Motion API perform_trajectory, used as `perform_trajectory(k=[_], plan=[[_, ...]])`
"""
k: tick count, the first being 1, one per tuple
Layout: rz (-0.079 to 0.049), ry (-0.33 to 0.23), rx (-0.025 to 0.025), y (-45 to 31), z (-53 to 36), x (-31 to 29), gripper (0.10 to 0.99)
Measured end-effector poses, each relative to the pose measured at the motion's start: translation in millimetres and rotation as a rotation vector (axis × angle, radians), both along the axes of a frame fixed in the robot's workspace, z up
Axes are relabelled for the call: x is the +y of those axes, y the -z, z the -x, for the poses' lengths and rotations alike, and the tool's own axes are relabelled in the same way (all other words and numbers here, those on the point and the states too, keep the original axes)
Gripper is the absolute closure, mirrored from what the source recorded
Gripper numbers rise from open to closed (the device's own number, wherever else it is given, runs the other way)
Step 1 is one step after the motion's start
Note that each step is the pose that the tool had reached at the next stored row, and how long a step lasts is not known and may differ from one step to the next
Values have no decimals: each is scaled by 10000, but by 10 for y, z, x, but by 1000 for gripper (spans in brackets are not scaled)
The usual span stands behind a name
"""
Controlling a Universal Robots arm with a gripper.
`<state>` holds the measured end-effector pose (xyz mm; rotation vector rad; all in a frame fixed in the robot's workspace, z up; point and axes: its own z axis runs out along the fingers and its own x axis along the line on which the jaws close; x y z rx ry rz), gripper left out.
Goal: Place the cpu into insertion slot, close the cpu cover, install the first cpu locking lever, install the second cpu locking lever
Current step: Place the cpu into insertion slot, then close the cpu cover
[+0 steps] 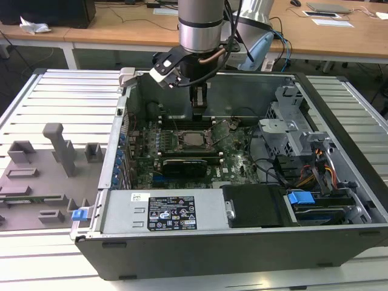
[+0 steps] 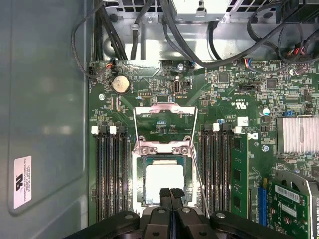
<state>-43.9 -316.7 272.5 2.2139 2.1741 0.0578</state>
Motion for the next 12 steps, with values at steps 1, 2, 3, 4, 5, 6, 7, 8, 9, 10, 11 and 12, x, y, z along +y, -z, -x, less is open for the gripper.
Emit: perform_trajectory(k=[1,2,3,4,5,6,7,8,9,10,11,12], plan=[[0,0,0,-1,0,0,980],[-1,0,-1,-1,0,0,980],[0,0,0,-2,0,0,980],[0,0,0,-3,0,0,980],[0,0,0,-5,0,0,980],[0,0,0,-7,0,0,980],[0,0,0,-8,0,0,980],[0,0,0,-8,0,0,980],[0,0,0,-9,0,0,980],[0,0,0,-10,0,0,980],[0,0,0,-10,0,0,980],[1,0,0,-12,0,0,980]])
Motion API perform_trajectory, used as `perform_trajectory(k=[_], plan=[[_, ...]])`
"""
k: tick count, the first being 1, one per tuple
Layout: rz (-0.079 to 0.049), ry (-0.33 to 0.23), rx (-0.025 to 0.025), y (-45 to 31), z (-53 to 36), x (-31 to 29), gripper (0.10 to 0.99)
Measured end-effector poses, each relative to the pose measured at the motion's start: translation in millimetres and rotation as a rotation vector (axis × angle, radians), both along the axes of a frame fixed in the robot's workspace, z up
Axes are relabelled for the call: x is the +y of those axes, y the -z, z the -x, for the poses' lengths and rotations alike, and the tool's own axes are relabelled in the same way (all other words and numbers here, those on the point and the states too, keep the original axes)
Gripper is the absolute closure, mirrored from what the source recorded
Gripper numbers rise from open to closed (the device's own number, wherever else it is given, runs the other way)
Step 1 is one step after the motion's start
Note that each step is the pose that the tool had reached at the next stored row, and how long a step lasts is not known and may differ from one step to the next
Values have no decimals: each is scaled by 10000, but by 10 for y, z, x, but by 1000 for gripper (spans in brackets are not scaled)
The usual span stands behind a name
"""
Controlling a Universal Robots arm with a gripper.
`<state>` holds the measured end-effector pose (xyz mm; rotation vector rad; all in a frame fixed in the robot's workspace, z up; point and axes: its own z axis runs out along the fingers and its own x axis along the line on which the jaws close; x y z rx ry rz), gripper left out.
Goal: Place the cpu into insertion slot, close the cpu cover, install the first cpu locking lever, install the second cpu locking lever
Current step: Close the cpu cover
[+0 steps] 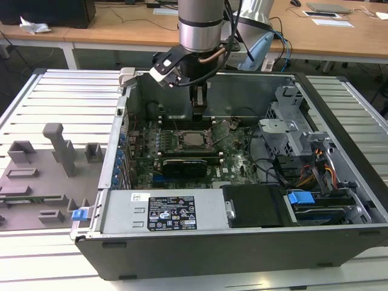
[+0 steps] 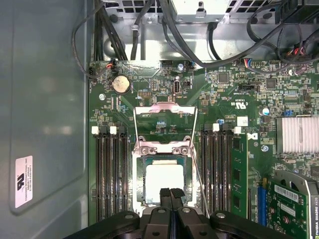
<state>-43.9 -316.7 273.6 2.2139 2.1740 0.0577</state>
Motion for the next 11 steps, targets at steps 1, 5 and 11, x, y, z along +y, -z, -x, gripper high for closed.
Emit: perform_trajectory(k=[1,5,11], plan=[[0,0,1,-1,0,0,980],[4,1,2,-2,-9,0,980],[2,0,1,-1,-110,0,980]])
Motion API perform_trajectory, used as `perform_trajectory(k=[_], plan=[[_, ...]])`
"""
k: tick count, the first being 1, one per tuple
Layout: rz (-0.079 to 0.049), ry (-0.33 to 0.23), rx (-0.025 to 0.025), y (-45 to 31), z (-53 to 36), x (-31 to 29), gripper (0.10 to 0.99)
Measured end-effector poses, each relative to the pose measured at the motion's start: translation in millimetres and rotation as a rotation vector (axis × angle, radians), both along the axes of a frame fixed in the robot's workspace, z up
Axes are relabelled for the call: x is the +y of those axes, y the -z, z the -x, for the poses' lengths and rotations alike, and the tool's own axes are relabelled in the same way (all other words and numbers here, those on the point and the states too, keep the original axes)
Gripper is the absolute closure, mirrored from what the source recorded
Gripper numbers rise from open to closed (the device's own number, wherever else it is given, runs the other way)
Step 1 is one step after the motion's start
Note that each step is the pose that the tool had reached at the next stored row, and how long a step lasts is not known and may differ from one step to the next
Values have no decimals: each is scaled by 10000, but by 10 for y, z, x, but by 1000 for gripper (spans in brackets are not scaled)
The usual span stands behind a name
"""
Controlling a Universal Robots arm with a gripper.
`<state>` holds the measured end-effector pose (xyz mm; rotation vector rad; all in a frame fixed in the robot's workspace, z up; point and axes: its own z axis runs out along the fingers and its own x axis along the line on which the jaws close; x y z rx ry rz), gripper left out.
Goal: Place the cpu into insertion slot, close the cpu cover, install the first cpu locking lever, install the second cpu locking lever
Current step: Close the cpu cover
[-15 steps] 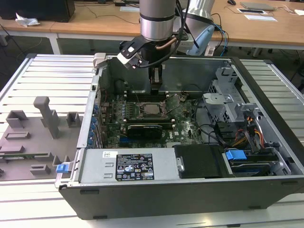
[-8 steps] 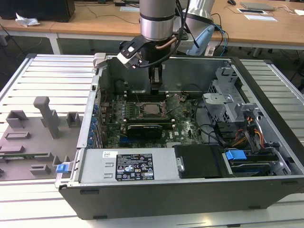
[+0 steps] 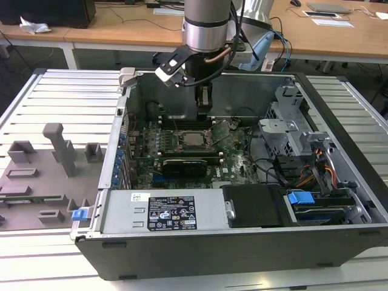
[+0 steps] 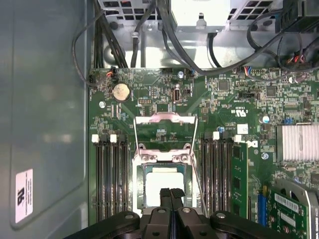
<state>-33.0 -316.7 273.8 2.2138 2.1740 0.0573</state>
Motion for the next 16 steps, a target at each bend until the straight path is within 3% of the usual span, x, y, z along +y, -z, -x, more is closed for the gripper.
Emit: perform_trajectory(k=[16], plan=[[-1,1,-1,0,-257,0,980]])
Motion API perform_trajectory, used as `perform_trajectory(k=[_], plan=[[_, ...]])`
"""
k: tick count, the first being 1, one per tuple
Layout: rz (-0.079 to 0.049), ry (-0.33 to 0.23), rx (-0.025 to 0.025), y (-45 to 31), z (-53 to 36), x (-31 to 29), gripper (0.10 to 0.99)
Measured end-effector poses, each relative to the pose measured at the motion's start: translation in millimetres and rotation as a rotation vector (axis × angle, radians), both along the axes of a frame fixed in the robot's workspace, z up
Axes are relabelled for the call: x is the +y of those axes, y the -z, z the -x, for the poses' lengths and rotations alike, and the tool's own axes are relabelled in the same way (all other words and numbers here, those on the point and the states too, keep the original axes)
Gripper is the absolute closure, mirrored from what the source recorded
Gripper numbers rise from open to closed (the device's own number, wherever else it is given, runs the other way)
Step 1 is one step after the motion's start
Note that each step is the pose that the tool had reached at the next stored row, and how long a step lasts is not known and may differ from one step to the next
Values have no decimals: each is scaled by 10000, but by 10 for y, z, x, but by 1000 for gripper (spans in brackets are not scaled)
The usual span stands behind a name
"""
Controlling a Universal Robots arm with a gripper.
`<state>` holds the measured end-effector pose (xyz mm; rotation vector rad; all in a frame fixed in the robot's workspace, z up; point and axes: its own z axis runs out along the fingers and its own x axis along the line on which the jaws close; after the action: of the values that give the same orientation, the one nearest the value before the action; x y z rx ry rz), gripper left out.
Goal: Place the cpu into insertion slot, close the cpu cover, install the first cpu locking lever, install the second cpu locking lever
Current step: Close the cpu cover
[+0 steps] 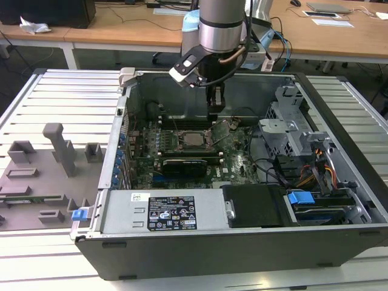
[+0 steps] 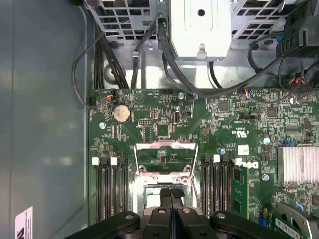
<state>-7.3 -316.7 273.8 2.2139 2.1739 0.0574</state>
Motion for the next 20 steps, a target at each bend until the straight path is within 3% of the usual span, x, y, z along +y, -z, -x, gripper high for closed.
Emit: perform_trajectory(k=[14,19,20], plan=[[1,0,0,0,-199,0,980],[0,0,0,0,-296,0,980],[-1,0,1,0,-350,-1,980]])
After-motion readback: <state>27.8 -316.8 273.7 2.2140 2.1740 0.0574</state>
